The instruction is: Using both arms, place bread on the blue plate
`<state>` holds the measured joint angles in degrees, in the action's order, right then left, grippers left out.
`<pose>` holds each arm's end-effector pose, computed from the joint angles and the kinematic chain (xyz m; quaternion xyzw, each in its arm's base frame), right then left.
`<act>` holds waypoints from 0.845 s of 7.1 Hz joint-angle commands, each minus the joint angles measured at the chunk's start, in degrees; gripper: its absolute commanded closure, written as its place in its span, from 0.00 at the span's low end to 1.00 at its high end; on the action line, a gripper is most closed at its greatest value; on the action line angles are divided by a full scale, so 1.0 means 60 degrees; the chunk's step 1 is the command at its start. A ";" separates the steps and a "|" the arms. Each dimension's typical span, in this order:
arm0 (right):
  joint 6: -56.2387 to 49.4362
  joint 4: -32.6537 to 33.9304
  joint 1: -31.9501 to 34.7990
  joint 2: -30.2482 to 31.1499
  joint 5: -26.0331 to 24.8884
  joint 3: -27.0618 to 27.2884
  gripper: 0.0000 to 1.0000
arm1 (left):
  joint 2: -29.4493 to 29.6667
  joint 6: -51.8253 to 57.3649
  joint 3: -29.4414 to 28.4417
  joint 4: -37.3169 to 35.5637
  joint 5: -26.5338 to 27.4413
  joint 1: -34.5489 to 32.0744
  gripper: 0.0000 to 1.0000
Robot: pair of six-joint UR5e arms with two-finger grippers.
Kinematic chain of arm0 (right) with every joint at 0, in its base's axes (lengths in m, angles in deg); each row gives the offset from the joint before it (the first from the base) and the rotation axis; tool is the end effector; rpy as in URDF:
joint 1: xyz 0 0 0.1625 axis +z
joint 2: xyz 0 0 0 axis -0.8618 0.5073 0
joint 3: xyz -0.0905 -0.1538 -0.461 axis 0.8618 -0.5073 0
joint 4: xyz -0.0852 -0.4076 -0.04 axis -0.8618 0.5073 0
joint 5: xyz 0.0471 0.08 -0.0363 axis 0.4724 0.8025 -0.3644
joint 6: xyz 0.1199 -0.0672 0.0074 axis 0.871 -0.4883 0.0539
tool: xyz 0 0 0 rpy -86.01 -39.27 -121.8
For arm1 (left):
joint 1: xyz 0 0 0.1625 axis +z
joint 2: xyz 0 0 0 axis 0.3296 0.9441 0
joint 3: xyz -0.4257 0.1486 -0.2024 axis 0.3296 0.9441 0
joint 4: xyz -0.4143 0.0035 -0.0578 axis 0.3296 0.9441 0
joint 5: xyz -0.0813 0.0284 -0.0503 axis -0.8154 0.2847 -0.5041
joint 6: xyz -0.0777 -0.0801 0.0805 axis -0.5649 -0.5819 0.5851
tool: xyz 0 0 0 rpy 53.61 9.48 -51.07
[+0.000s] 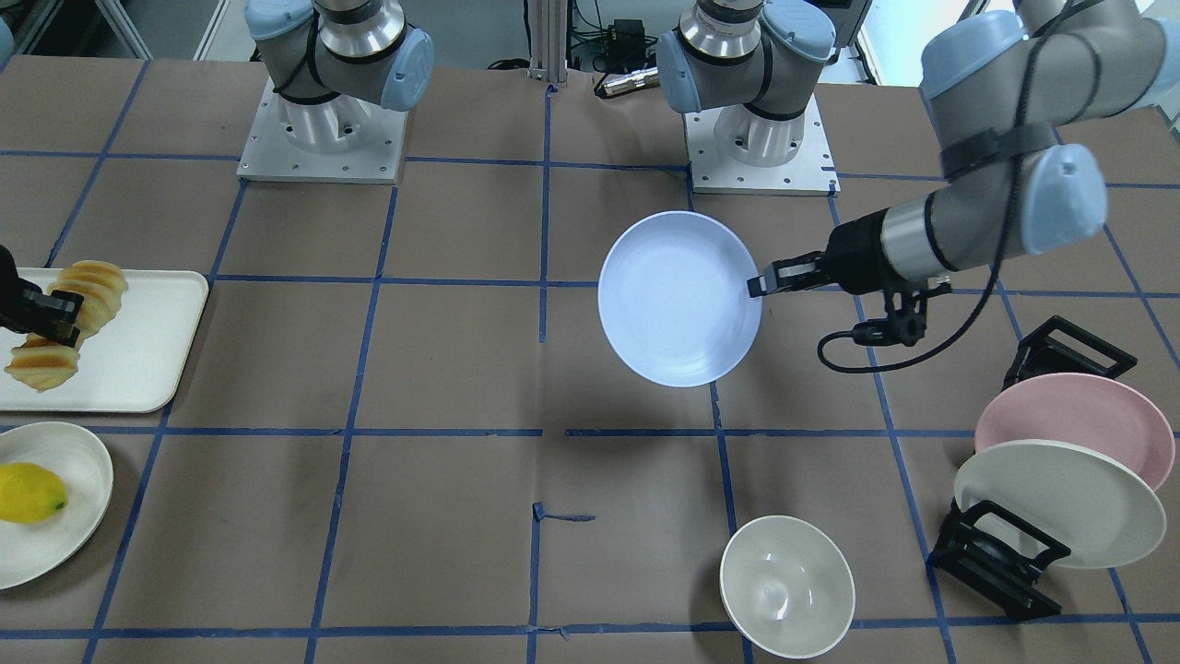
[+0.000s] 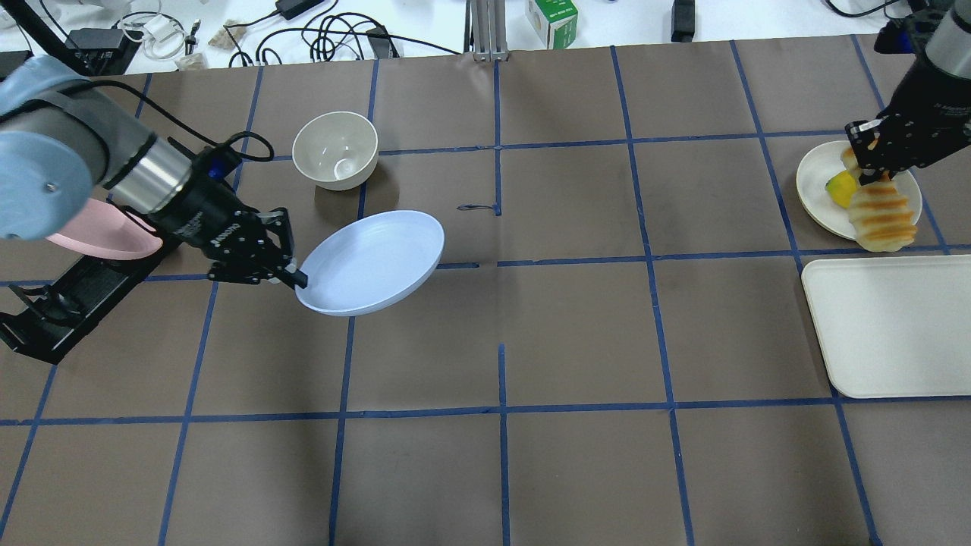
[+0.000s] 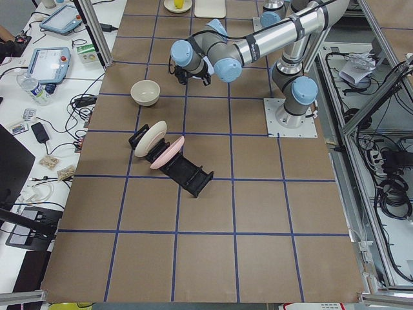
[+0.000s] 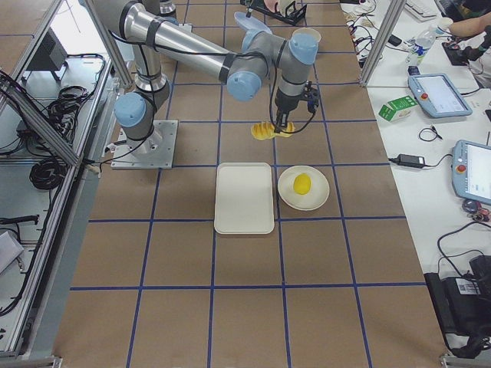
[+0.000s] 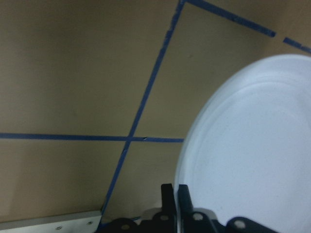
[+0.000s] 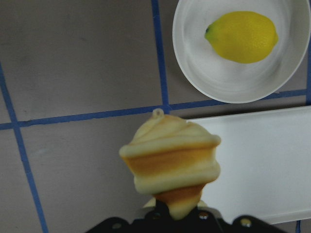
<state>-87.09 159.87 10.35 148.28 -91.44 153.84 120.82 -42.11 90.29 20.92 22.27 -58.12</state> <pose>-0.0811 -0.5757 0.4261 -0.0429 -0.9975 -0.0484 0.0281 -0.0843 -0.4999 0.3475 0.1649 -0.9452 -0.1643 0.2290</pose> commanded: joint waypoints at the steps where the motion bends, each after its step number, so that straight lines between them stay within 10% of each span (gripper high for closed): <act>1: 0.0509 -0.0117 0.0804 0.0338 0.0207 -0.0059 1.00 | 0.0429 -0.3708 0.0673 -0.3867 -0.0141 -0.2082 1.00; 6: 0.2149 0.0057 0.1816 0.0063 0.1313 -0.0059 1.00 | 0.2099 -0.4632 0.2065 -0.8509 0.0912 -0.3203 1.00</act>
<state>-76.47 159.74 19.94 149.77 -87.73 153.45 131.37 -69.70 101.22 -25.28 25.68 -76.70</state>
